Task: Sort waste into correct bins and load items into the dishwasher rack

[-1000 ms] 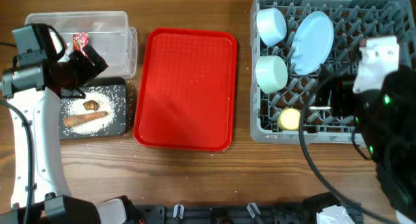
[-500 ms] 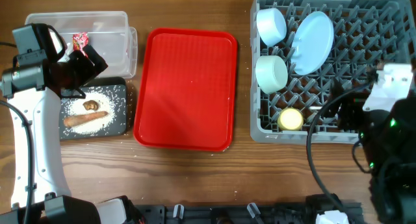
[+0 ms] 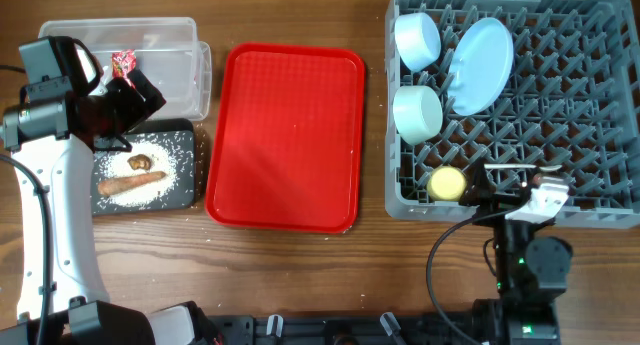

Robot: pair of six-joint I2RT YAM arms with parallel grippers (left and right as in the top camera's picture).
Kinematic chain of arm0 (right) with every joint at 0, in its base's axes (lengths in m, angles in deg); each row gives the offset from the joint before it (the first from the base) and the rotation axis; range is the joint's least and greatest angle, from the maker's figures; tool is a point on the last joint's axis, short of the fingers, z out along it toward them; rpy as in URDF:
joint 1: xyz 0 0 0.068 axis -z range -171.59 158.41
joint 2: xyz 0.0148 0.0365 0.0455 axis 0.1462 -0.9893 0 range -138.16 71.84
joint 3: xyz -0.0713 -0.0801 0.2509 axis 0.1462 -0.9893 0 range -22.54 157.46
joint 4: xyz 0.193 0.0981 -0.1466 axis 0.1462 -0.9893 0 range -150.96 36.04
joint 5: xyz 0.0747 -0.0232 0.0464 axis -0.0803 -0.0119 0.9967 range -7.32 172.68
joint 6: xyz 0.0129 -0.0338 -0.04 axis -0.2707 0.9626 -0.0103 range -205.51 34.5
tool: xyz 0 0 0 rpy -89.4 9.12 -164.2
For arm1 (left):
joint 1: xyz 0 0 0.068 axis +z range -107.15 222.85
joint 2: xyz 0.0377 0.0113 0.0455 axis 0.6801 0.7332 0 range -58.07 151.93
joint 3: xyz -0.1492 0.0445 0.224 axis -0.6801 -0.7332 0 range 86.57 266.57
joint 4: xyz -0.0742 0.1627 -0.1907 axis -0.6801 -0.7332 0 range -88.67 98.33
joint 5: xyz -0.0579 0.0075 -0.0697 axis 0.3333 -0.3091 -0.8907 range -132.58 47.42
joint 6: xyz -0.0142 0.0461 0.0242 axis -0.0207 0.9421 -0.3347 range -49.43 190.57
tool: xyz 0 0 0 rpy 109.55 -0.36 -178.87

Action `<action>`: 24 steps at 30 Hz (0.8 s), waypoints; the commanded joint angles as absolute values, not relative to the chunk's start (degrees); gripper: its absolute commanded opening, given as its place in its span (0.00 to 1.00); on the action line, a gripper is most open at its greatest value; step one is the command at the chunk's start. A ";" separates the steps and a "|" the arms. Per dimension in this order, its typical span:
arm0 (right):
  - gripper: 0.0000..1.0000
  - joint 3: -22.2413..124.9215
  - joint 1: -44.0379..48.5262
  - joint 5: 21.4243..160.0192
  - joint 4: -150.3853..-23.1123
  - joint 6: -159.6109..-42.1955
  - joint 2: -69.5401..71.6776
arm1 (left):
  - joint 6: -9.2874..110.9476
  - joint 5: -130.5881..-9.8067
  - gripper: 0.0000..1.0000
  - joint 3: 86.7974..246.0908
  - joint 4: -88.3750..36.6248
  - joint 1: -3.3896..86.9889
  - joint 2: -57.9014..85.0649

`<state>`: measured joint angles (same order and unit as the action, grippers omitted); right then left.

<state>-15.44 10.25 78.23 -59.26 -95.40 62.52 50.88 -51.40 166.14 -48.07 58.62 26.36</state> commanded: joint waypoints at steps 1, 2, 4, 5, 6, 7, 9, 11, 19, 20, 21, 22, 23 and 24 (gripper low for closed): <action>1.00 -20.14 10.52 79.39 -58.13 -102.04 67.70 | 50.36 -51.71 1.00 166.47 -47.87 58.73 25.83; 1.00 -20.19 10.52 79.35 -57.80 -102.06 68.18 | 50.36 -51.71 1.00 166.47 -47.87 58.73 25.83; 1.00 -20.19 10.52 79.41 -57.82 -102.15 69.16 | 50.36 -51.71 1.00 166.47 -47.87 58.73 25.83; 1.00 -20.19 10.52 79.41 -57.82 -102.21 69.97 | 50.36 -51.71 1.00 166.47 -47.87 58.73 25.83; 1.00 -20.21 10.52 79.39 -57.80 -102.19 70.91 | 50.36 -51.71 1.00 166.47 -47.87 58.73 25.83; 1.00 -20.21 10.52 79.37 -57.52 -102.19 71.68 | 50.36 -51.71 1.00 166.47 -47.87 58.73 25.83; 1.00 -20.25 10.52 79.37 -57.58 -102.19 71.68 | 50.36 -51.71 1.00 166.47 -47.87 58.73 25.83; 1.00 -20.25 10.52 79.39 -57.65 -102.19 71.61 | 50.36 -51.71 1.00 166.47 -47.87 58.73 25.83; 1.00 -20.25 10.52 79.39 -57.65 -102.19 71.57 | 50.36 -51.71 1.00 166.47 -47.87 58.73 25.83; 1.00 -20.25 10.52 79.39 -57.65 -102.19 71.57 | 50.36 -51.71 1.00 166.47 -47.87 58.73 25.83; 1.00 -20.25 10.52 79.39 -57.65 -102.19 71.57 | 50.38 -51.71 1.00 166.47 -47.87 58.73 25.83; 1.00 -20.25 10.52 79.39 -57.62 -102.17 71.57 | 50.36 -51.71 1.00 166.47 -47.87 58.73 25.83; 1.00 -20.25 10.52 79.39 -57.65 -102.19 71.57 | 50.36 -51.71 1.00 166.47 -47.87 58.73 25.83; 1.00 -20.25 10.52 79.39 -57.65 -102.19 71.57 | 50.36 -51.71 1.00 166.47 -47.87 58.73 25.83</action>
